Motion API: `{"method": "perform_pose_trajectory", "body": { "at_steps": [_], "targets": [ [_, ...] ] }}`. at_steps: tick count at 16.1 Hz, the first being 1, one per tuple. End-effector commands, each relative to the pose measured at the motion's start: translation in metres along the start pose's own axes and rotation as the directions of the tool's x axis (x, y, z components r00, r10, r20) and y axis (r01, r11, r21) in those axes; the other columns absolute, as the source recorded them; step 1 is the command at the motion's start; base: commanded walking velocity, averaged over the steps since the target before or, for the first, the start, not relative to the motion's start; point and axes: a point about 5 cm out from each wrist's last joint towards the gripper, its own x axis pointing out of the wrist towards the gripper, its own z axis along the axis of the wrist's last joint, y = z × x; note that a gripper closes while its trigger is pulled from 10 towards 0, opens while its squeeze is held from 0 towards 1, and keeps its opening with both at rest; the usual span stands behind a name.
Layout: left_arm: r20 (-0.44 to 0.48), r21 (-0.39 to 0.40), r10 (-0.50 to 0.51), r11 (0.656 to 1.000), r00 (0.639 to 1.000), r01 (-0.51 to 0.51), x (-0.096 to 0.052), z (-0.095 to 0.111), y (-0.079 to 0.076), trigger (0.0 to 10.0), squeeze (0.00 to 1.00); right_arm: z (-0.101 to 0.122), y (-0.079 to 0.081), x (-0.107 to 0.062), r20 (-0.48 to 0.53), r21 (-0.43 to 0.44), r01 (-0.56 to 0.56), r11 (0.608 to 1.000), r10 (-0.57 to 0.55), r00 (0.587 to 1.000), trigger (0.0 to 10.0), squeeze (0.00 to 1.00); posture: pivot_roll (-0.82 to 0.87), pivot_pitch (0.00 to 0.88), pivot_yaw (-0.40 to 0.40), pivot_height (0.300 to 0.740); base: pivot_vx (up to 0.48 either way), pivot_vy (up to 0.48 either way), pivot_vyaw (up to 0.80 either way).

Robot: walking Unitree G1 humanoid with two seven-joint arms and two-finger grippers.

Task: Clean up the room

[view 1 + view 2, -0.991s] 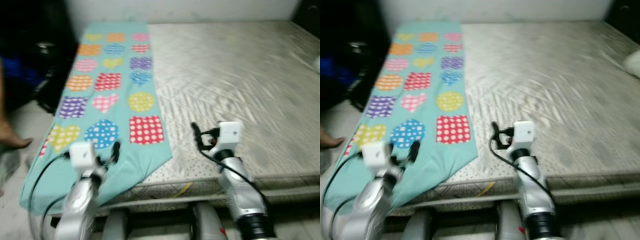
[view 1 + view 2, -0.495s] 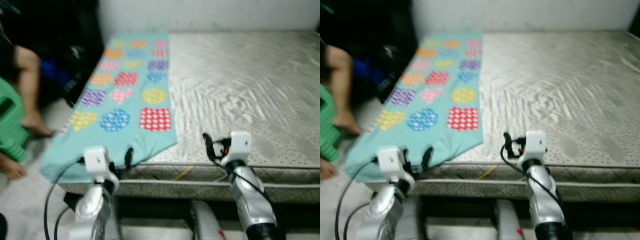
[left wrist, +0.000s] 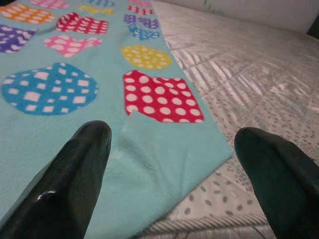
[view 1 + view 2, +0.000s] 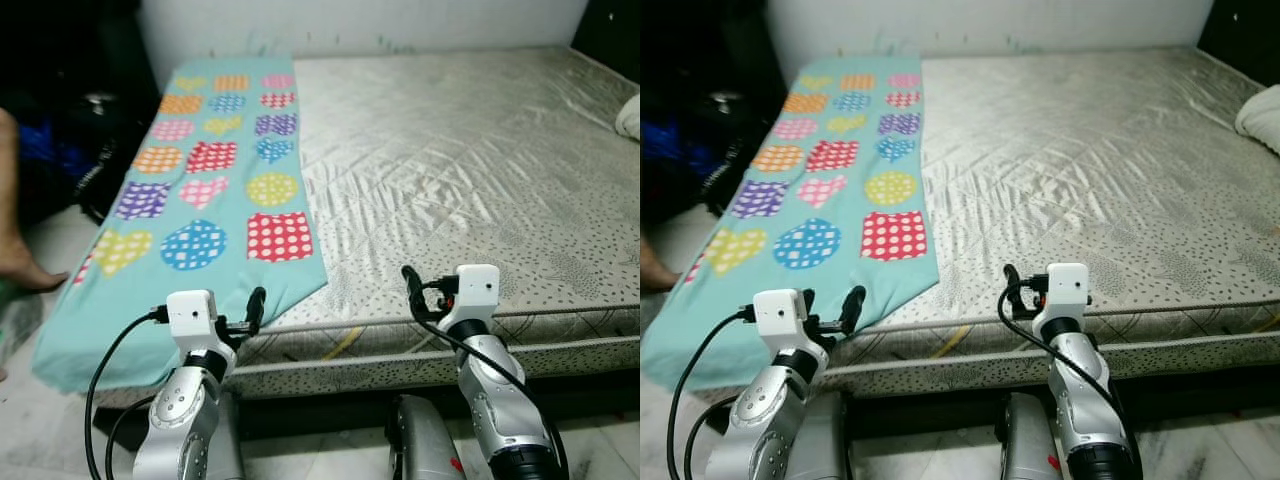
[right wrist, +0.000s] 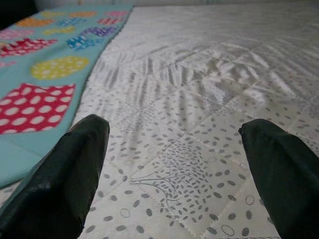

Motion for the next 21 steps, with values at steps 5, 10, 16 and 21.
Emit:
{"method": "perform_pose_trajectory", "body": {
  "at_steps": [5,10,16,21],
  "targets": [
    [0.006,0.022,0.020,1.000,1.000,-0.020,0.002,0.004,0.001,10.0,0.00,-0.009,0.022,0.008,-0.085,-0.101,-0.110,0.989,0.102,0.991,10.0,0.00,-0.09,0.026,0.001,0.532,0.000,0.000,0.00],
    [-0.021,0.026,0.029,0.999,0.999,-0.028,0.004,0.002,0.002,10.0,0.00,-0.015,0.039,0.027,-0.172,-0.192,-0.092,0.977,0.058,0.983,10.0,0.00,-0.07,0.053,0.009,0.532,0.000,0.000,0.00],
    [-0.086,-0.004,-0.051,0.999,0.995,0.051,0.001,-0.002,-0.008,10.0,0.00,-0.022,0.074,0.045,-0.286,-0.135,-0.040,0.990,0.000,0.958,10.0,0.00,-0.04,0.063,0.011,0.532,0.000,0.000,0.00],
    [-0.114,0.045,0.001,0.999,0.993,0.004,0.002,-0.004,0.002,10.0,0.00,-0.024,0.094,0.043,-0.266,-0.063,-0.072,0.995,0.053,0.963,10.0,0.00,-0.02,0.064,0.011,0.532,0.000,0.000,0.00]
  ]
}}
